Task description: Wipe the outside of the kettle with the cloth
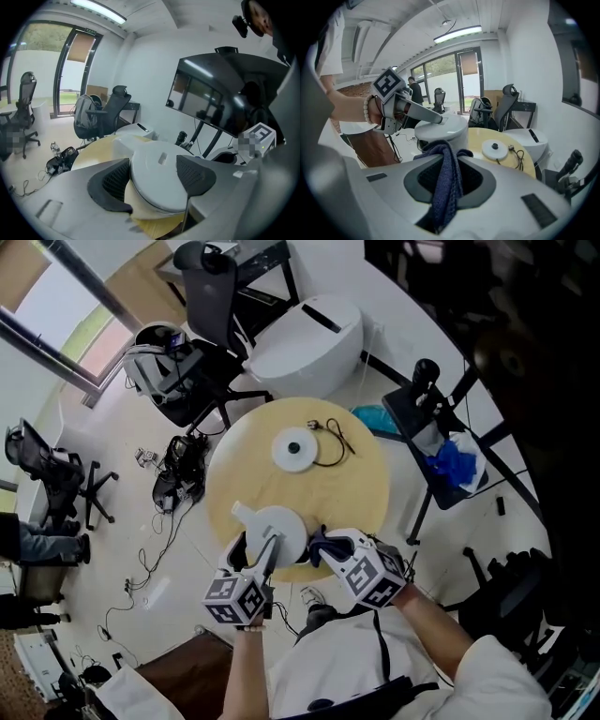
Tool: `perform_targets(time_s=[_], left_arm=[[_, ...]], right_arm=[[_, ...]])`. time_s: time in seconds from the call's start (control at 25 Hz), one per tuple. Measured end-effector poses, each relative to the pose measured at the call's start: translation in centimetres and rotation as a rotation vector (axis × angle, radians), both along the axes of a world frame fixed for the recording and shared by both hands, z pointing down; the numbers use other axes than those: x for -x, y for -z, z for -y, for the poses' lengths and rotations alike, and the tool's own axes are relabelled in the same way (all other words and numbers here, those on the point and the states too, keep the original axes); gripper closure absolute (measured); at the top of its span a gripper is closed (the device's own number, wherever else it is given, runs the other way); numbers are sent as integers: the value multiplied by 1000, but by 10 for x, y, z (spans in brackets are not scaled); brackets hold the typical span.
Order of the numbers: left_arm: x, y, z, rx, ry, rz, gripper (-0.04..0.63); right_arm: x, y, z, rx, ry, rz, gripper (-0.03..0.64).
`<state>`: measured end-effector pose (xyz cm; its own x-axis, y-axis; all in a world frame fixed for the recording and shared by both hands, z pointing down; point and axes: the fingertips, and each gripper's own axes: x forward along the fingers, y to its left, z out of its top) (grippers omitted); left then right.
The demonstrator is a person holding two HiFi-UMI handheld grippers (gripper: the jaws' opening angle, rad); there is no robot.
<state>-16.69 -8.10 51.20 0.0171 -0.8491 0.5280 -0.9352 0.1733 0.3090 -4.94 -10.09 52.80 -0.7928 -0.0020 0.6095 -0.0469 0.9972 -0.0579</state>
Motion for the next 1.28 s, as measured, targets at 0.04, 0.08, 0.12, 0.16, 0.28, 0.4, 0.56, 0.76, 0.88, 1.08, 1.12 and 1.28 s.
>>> perform_targets(time_s=[0.04, 0.08, 0.12, 0.16, 0.28, 0.4, 0.56, 0.76, 0.88, 1.08, 1.12, 1.28], left_arm=[[-1, 0, 0, 1, -17, 7, 291], [-1, 1, 0, -2, -37, 12, 295], [-2, 2, 1, -10, -62, 17, 296], [-3, 3, 1, -20, -92, 20, 296], [-3, 6, -1, -33, -190, 14, 298], [-6, 7, -1, -31, -260, 9, 296], [-6, 8, -1, -40, -321, 5, 293], [-8, 9, 0, -51, -385, -4, 291], [-7, 9, 1, -55, -409, -13, 290], [-4, 8, 1, -52, -450, -16, 288], [-4, 8, 1, -51, -459, -15, 288], [-6, 7, 3, -55, -491, -8, 287]], right_arm=[[1, 0, -1, 1, 6, 2, 549], [2, 1, -3, 3, 14, 4, 549], [2, 2, -4, 6, 27, 6, 549], [3, 3, -7, 8, 43, 7, 550], [2, 6, -19, 9, 102, 17, 549], [0, 11, -24, 12, 114, 39, 549], [2, -3, -27, 24, 87, 28, 549], [-1, -91, -22, 132, 13, -122, 549], [1, -136, -20, 191, -8, -210, 549], [3, -177, -18, 252, -13, -290, 549], [4, -179, -17, 264, -18, -290, 549], [4, -171, -16, 263, -30, -266, 551]])
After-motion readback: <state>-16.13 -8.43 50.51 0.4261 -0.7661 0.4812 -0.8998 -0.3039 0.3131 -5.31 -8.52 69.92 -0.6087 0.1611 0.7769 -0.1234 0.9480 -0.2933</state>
